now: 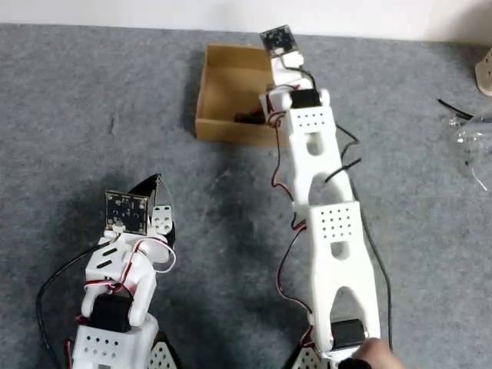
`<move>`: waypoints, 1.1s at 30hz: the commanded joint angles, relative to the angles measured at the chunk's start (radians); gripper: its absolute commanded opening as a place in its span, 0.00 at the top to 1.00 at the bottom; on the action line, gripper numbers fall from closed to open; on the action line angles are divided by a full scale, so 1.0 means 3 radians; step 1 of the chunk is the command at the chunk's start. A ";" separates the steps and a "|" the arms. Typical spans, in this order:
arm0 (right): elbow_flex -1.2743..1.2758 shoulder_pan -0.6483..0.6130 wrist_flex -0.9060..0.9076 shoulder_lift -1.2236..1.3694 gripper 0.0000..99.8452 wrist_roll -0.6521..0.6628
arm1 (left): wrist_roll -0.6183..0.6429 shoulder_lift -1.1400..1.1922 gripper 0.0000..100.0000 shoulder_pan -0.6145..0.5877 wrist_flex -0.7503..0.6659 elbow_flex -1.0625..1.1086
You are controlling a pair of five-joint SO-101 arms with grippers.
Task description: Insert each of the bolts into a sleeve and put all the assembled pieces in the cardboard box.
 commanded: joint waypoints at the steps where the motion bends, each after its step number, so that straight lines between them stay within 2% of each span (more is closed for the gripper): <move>1: -0.0637 0.0054 0.0258 0.0028 0.97 -0.0036 | -0.0031 -0.0028 0.99 0.0038 -0.0072 0.0074; 8: -0.1174 0.0064 0.0616 0.0258 0.86 -0.0036 | -0.0031 -0.0028 0.99 0.0038 -0.0072 0.0074; 21: -0.1634 0.0054 0.1164 0.0217 0.86 -0.0031 | -0.0031 -0.0028 0.99 0.0038 -0.0072 0.0074; 30: -0.1639 0.0033 0.1649 -0.0386 0.86 -0.0051 | -0.0031 -0.0028 0.99 0.0038 -0.0072 0.0074; 33: -0.1639 -0.0023 0.1869 -0.0652 0.86 -0.0056 | -0.0031 -0.0028 0.96 0.0038 -0.0066 0.0074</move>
